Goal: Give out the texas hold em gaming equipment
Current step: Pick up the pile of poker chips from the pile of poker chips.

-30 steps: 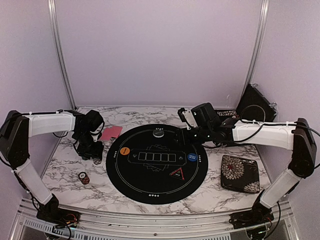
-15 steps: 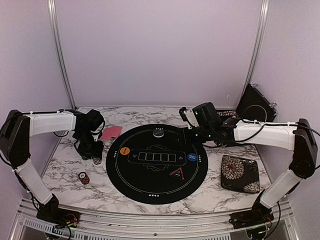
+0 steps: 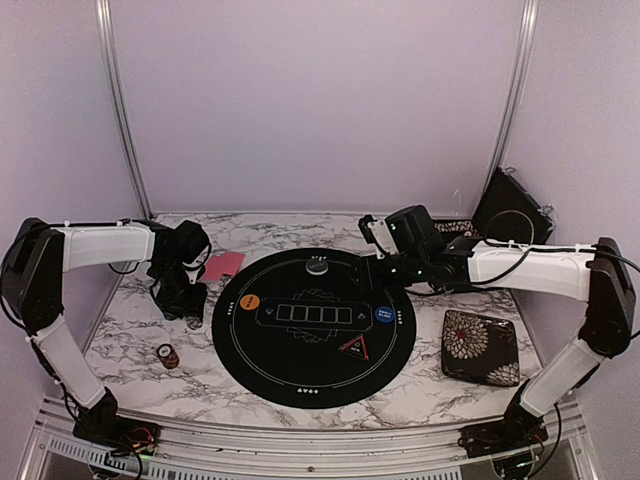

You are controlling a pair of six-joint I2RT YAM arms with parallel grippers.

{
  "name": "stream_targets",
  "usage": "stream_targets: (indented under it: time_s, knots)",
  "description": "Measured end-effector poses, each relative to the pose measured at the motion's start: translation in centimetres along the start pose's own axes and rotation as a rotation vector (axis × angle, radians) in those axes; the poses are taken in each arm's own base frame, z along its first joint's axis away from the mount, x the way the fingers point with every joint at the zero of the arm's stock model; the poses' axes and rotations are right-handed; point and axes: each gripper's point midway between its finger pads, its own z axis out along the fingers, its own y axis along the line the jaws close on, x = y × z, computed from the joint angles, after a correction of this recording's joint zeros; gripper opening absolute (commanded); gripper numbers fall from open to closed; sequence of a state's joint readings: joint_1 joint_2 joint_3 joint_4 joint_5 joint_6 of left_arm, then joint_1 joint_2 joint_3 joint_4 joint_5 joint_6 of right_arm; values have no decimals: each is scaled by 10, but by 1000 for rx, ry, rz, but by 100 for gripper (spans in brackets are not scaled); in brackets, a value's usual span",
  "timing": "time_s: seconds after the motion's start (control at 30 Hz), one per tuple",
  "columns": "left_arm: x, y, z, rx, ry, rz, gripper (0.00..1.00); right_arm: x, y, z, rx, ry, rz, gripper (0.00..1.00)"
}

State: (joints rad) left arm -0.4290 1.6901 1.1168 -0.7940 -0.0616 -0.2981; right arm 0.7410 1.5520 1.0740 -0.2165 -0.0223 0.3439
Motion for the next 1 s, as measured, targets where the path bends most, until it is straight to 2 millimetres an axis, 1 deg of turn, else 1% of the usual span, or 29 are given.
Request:
stream_targets:
  time_s: [0.63, 1.0]
  knots:
    - [0, 2, 3, -16, 6, 12, 45, -1, -2, 0, 3, -1, 4, 56]
    - [0, 3, 3, -20, 5, 16, 40, -1, -2, 0, 3, -1, 4, 56]
